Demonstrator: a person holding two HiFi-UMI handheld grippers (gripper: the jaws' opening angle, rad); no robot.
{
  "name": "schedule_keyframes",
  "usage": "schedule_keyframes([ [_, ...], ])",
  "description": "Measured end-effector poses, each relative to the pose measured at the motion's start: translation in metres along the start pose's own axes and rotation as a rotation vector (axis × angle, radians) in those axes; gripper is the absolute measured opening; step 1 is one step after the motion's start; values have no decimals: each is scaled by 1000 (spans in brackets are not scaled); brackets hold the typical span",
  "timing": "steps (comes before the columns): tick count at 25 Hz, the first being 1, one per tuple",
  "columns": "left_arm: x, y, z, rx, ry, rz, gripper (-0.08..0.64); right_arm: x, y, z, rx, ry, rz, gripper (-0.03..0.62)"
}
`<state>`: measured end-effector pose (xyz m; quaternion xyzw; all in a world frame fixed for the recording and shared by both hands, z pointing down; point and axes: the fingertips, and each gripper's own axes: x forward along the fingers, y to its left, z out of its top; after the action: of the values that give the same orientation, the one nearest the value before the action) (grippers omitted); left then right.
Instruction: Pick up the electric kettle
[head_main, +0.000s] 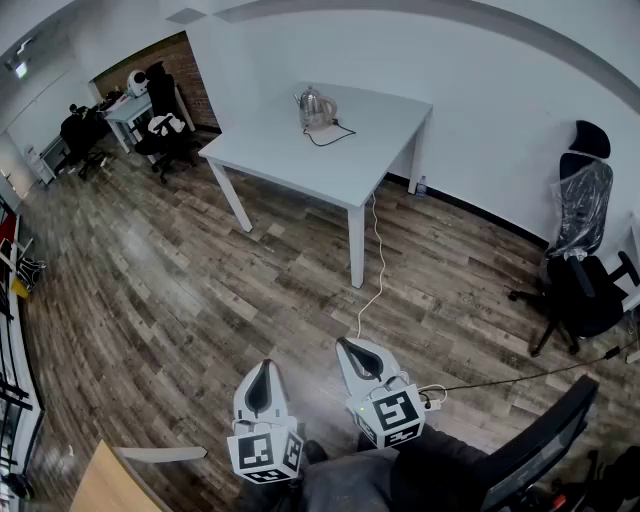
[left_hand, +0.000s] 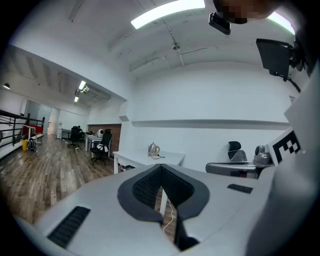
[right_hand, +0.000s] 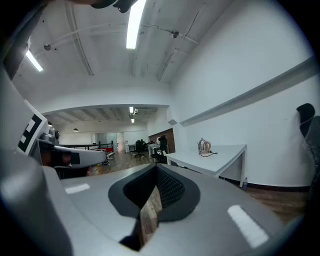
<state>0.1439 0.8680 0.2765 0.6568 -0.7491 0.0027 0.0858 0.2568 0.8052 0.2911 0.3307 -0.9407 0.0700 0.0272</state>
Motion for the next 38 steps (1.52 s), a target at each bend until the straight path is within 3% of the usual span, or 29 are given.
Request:
schedule_keyframes([
  [10,12,6,-12,-10,25,34,0,18,-9,-10,18,15,22,2],
  [16,39,41,-17,-32,31,36,0,57,-4,-15,29,16,29,3],
  [30,132,161,12,-26,-12,-50,0,201,13,2,26,10,-69,3],
  [38,165,179,4,-48,32,-56,0,232,-2,10,-2,22,-101,3],
])
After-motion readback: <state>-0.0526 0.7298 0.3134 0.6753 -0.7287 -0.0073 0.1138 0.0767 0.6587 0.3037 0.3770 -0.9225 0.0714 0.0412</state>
